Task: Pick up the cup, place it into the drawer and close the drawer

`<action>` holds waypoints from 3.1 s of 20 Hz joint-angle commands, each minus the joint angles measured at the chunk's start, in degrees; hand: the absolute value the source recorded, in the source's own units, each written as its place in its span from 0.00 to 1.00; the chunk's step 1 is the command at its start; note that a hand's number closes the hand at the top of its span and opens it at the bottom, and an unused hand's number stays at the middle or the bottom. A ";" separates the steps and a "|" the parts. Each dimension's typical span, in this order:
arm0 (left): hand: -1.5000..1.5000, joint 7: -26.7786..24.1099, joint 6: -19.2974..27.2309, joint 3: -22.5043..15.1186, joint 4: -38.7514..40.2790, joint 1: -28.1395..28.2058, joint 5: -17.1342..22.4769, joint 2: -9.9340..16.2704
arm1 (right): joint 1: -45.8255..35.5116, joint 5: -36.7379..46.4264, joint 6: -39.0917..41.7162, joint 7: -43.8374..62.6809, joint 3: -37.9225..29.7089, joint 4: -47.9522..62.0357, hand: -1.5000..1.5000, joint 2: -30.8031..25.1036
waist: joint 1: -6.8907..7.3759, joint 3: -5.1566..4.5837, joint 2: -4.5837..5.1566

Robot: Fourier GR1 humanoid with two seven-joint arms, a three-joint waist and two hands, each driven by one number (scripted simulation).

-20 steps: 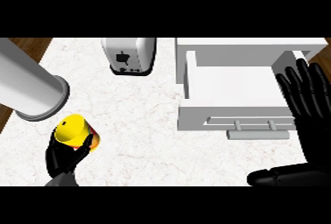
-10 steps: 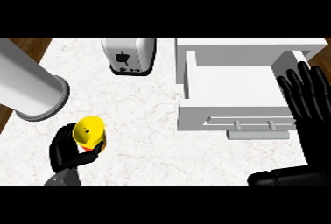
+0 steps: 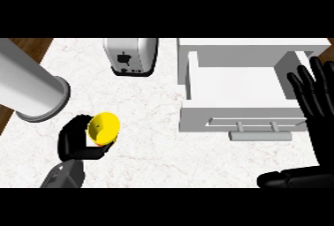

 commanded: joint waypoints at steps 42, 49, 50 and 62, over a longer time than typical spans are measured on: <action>1.00 45.55 25.91 -15.51 -23.48 -37.70 -3.65 -7.87 | 4.30 -0.93 3.13 -4.10 -1.83 1.05 0.00 -0.55 | -0.71 0.03 0.13; 1.00 46.05 32.50 -18.54 -12.67 -48.19 0.48 -7.89 | 2.08 4.14 -0.02 -4.12 3.05 3.49 0.00 2.80 | -1.38 0.03 0.30; 1.00 41.06 32.07 -19.68 -9.02 -47.05 1.10 -7.89 | -0.90 -0.65 2.71 -3.99 -2.09 6.72 0.00 -0.91 | -1.52 0.04 0.43; 1.00 34.41 32.59 -28.20 8.57 -53.74 11.11 -7.90 | -3.87 -0.61 1.01 -1.90 -2.14 5.92 0.00 -0.81 | -3.10 0.04 0.80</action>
